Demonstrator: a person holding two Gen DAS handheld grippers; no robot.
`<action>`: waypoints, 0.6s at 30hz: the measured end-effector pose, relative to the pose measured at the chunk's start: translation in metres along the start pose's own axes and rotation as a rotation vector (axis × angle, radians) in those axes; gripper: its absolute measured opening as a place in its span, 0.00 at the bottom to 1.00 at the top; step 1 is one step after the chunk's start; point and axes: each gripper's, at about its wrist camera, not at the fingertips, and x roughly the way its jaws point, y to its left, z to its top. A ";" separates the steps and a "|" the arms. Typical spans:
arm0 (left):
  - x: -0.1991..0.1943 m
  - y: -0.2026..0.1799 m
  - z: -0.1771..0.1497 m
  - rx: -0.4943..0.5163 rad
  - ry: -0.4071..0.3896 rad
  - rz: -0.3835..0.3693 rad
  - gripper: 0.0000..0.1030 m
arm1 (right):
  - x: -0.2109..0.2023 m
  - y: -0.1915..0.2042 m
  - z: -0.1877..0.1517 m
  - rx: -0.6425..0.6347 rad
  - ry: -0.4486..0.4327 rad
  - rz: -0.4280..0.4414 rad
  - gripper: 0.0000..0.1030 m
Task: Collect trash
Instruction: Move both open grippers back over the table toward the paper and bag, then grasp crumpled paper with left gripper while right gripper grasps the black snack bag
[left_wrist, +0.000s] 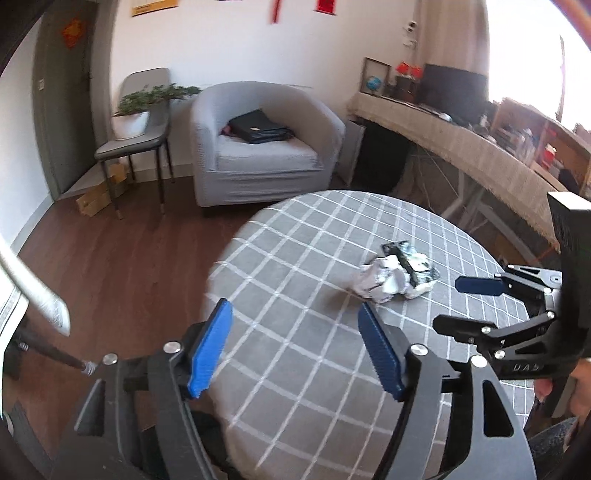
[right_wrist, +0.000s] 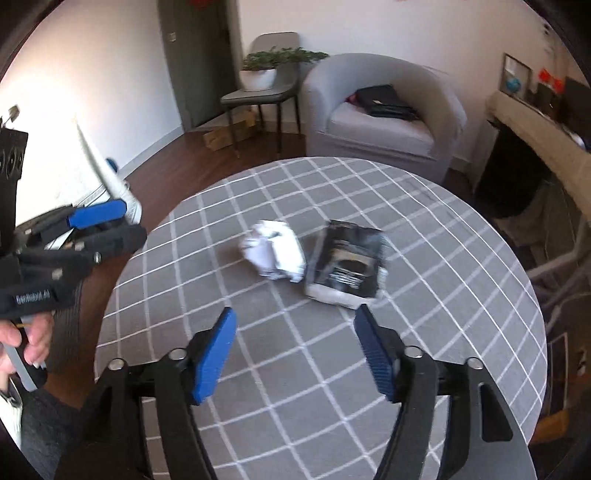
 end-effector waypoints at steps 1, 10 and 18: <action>0.004 -0.005 0.001 0.006 0.004 -0.007 0.77 | 0.001 -0.005 0.000 0.010 0.003 -0.003 0.70; 0.051 -0.043 0.011 0.033 0.035 -0.081 0.82 | 0.000 -0.041 -0.007 0.111 0.007 0.005 0.79; 0.079 -0.055 0.019 0.023 0.055 -0.085 0.82 | -0.002 -0.053 -0.015 0.143 0.022 0.035 0.79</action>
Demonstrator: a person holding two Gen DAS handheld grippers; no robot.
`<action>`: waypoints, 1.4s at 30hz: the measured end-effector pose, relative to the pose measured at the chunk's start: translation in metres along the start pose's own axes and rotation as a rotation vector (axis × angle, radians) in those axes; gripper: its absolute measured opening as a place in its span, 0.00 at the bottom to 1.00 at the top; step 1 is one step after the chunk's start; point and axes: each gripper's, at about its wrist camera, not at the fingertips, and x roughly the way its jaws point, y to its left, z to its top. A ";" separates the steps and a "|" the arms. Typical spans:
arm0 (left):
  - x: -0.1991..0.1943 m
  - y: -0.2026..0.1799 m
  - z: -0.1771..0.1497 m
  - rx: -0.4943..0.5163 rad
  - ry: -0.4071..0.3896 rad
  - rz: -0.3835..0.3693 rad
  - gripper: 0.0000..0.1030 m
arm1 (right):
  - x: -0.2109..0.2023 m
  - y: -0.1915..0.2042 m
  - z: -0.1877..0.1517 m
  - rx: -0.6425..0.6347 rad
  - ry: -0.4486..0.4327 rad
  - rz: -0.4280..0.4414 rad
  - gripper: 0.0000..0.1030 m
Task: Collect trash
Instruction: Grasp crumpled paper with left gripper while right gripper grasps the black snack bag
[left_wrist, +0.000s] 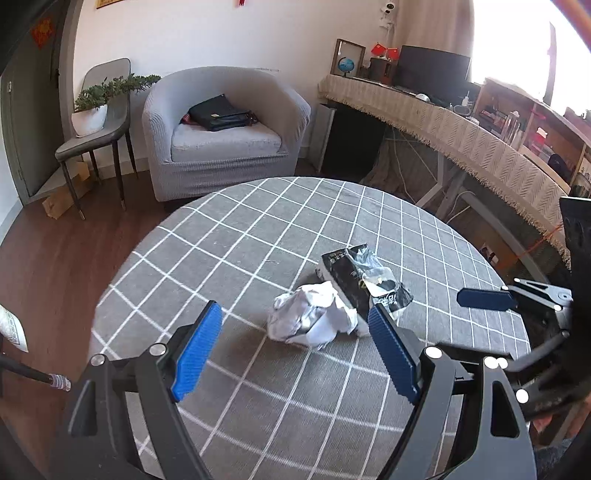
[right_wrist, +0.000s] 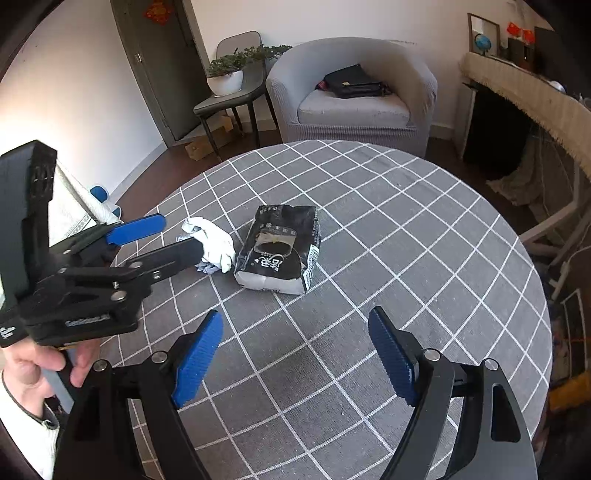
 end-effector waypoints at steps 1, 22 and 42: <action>0.004 -0.001 0.001 -0.003 0.007 0.005 0.82 | -0.001 -0.001 0.000 0.004 0.000 0.005 0.79; 0.008 0.013 0.001 -0.065 0.053 0.003 0.50 | 0.022 0.012 0.013 -0.004 0.000 -0.024 0.82; -0.037 0.051 -0.009 -0.083 0.030 0.024 0.51 | 0.066 0.040 0.034 -0.034 -0.007 -0.188 0.55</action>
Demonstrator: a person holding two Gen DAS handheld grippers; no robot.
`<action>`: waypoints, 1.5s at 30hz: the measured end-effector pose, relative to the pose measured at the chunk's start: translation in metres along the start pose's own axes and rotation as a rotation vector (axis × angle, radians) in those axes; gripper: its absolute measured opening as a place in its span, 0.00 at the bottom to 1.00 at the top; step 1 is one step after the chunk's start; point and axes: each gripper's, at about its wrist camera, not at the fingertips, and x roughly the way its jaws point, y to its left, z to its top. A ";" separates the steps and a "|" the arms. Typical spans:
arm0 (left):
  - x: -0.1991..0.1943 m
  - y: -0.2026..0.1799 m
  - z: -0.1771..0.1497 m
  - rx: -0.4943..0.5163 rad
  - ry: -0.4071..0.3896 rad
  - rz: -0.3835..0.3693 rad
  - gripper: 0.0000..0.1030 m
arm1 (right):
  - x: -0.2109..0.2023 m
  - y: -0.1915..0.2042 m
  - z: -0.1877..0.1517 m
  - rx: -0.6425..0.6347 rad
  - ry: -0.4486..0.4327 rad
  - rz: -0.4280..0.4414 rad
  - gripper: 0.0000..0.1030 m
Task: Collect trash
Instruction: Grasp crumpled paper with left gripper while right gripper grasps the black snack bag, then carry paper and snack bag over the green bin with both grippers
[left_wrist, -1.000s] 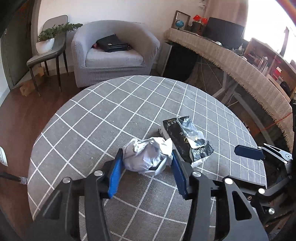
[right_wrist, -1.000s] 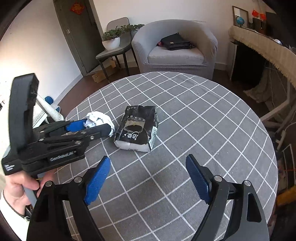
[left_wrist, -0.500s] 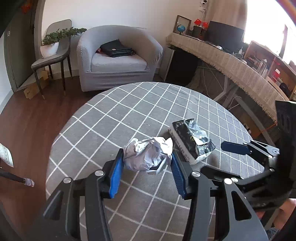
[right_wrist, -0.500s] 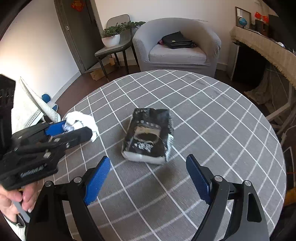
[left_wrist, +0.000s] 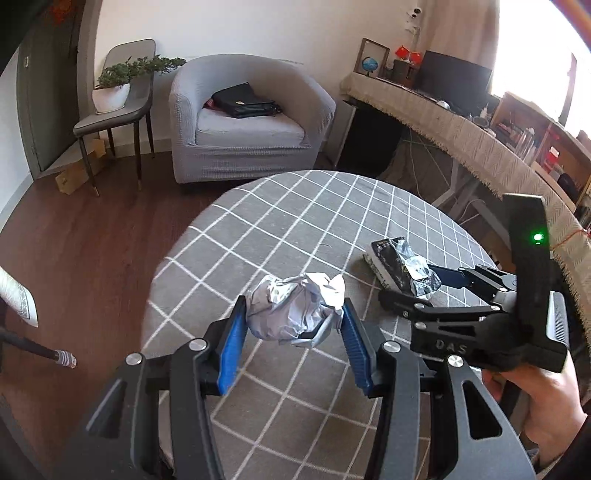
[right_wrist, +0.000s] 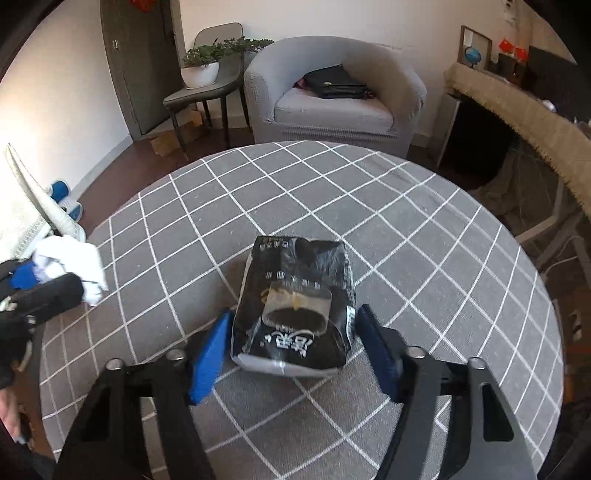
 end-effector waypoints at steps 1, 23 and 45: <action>-0.003 0.003 -0.001 -0.003 -0.001 -0.001 0.51 | 0.000 0.003 0.001 -0.010 -0.005 0.003 0.51; -0.054 0.034 -0.034 0.000 -0.012 0.107 0.51 | -0.046 0.059 -0.005 -0.129 -0.040 0.152 0.50; -0.112 0.107 -0.083 -0.154 -0.026 0.221 0.50 | -0.078 0.141 -0.024 -0.268 -0.052 0.308 0.50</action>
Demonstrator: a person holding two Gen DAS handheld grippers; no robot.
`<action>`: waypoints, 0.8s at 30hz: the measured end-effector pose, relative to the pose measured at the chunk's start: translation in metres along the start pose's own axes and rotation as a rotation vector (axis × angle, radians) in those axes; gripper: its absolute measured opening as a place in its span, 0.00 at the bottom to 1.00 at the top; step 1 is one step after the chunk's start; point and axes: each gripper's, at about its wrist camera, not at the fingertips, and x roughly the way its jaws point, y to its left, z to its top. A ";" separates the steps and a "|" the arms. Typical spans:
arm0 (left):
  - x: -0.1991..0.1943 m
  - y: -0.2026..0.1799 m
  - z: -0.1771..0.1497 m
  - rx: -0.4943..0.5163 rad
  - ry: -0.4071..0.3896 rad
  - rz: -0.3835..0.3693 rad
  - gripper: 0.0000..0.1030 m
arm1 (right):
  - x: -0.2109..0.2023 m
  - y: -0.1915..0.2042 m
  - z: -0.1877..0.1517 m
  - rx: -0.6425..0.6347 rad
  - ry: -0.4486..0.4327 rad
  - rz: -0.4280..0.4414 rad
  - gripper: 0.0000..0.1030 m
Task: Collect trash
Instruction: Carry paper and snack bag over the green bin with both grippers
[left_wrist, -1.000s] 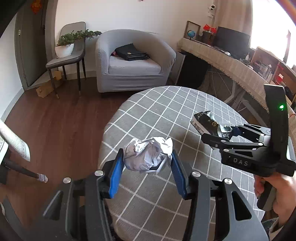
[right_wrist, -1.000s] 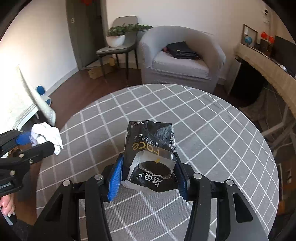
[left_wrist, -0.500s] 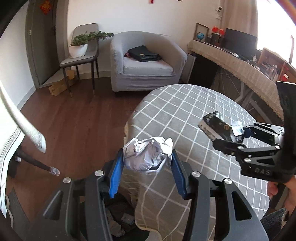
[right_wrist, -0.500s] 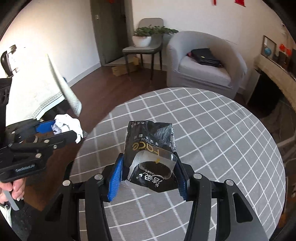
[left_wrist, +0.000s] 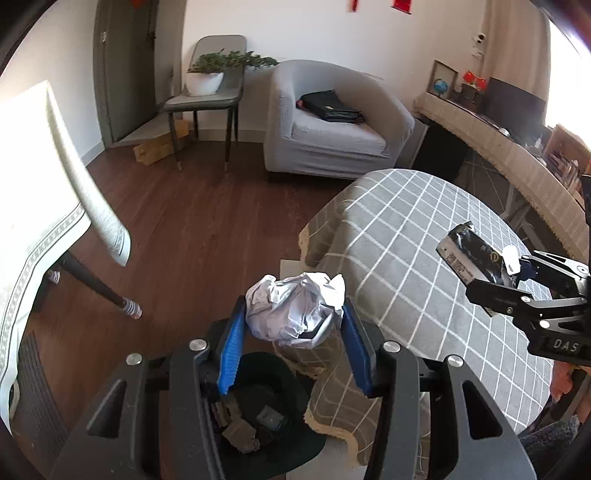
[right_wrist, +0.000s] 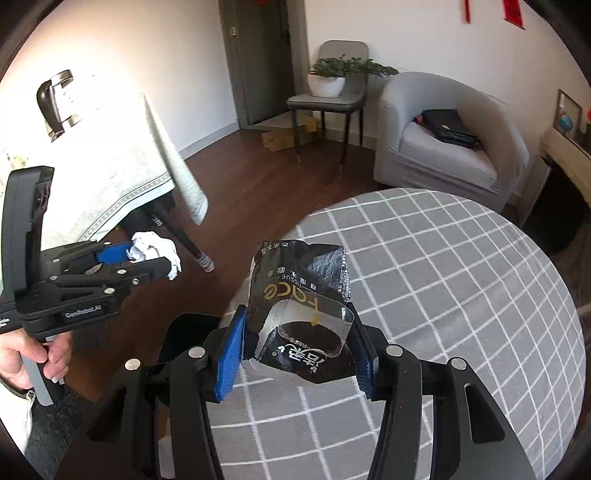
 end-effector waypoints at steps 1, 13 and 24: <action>0.000 0.003 -0.002 -0.006 0.002 0.005 0.50 | 0.001 0.003 0.001 -0.005 0.002 0.005 0.50; 0.007 0.049 -0.039 -0.055 0.078 0.067 0.50 | 0.017 0.047 0.009 -0.070 0.014 0.061 0.50; 0.036 0.077 -0.092 -0.071 0.215 0.116 0.50 | 0.045 0.089 0.017 -0.128 0.051 0.104 0.50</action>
